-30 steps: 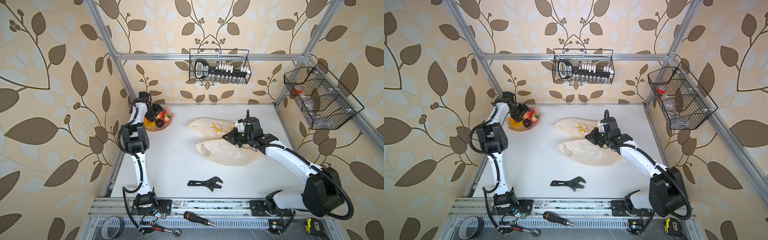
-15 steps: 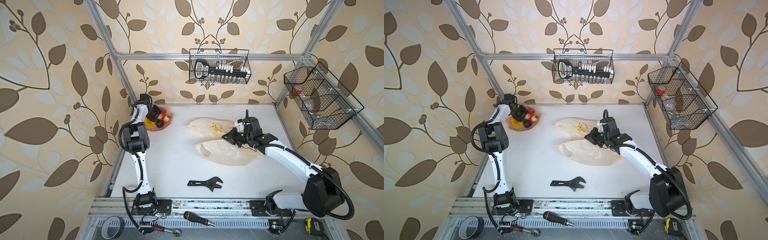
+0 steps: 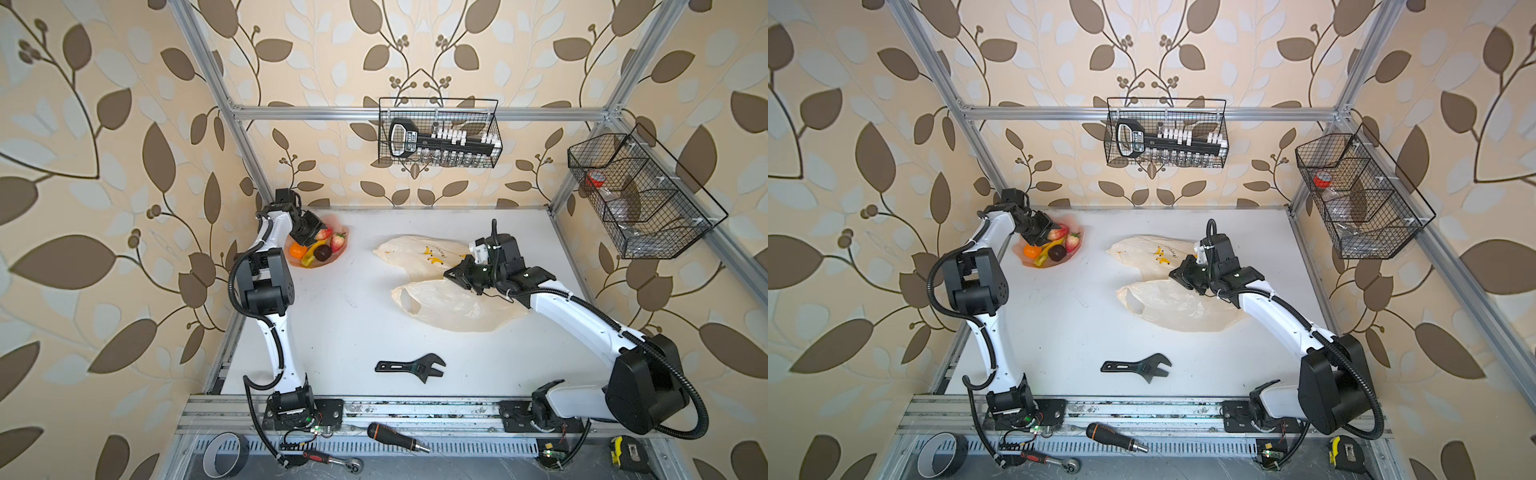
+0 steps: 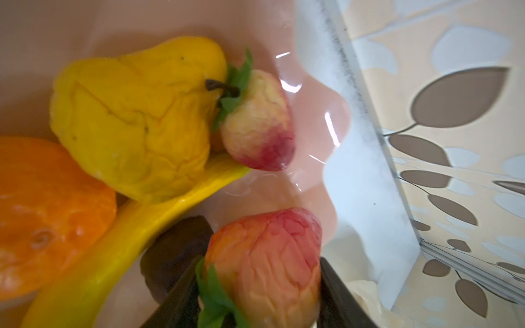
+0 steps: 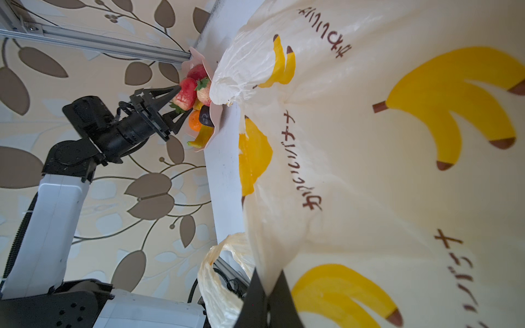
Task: Place the fruits into the plastic bag
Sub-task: Pick up the fruit from the plate, then place the fruit in the plastic bag.
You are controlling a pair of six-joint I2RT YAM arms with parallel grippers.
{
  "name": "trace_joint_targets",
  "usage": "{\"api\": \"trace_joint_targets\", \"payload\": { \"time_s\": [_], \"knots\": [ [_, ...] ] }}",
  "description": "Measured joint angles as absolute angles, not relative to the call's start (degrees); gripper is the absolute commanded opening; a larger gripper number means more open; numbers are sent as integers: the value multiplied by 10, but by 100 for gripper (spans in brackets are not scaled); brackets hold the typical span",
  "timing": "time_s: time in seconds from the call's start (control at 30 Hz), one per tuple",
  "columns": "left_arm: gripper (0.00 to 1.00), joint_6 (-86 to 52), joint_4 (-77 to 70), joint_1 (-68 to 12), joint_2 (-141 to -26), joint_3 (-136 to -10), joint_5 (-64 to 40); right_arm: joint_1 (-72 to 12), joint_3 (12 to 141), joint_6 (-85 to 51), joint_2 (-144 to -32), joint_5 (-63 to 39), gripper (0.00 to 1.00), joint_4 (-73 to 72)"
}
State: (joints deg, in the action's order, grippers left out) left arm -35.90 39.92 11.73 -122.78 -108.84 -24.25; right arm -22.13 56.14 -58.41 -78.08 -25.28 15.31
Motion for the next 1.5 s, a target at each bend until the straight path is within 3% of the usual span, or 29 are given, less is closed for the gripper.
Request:
{"api": "trace_joint_targets", "payload": {
  "time_s": [0.23, 0.5, 0.73, 0.97, 1.5],
  "knots": [
    [43, -352, 392, 117, -1143, -1062, -264, -221, 564, -584, -781, -253, 0, 153],
    [42, -335, 391, 101, -1040, -940, -307, -221, 566, -584, -783, -258, 0, 152],
    [41, -342, 369, -24, -961, -789, -352, -220, 575, -582, -793, -265, 0, 151],
    [39, -389, 323, -112, -960, -719, -384, -220, 578, -581, -797, -269, 0, 152],
    [37, -484, 198, -228, -1074, -735, -412, -220, 580, -585, -797, -275, 0, 139]
  ]
}}
